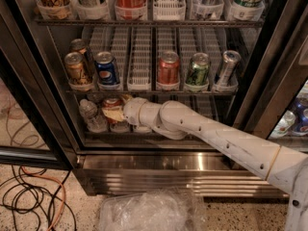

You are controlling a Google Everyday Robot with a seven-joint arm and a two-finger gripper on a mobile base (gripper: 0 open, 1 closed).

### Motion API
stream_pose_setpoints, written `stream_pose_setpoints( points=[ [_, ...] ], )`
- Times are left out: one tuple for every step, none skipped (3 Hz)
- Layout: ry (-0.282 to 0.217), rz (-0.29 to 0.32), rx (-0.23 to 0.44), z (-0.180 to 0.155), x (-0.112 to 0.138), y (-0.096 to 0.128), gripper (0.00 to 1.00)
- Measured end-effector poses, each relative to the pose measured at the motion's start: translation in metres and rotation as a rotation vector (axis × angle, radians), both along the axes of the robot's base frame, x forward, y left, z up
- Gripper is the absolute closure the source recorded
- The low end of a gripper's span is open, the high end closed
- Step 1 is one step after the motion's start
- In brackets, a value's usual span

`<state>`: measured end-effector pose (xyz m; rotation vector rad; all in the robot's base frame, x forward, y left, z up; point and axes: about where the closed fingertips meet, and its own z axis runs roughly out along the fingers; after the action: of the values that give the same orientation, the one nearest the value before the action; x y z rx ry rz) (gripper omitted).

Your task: Pick coke can from bottom shelf of fridge

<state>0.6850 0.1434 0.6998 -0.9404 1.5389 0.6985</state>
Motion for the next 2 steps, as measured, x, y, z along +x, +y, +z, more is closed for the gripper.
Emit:
stream_pose_setpoints(
  points=[
    [0.065, -0.045, -0.045, 0.001, -0.016, -0.03, 1.0],
    [0.101, -0.097, -0.096, 0.016, -0.049, -0.063, 1.0]
  ],
)
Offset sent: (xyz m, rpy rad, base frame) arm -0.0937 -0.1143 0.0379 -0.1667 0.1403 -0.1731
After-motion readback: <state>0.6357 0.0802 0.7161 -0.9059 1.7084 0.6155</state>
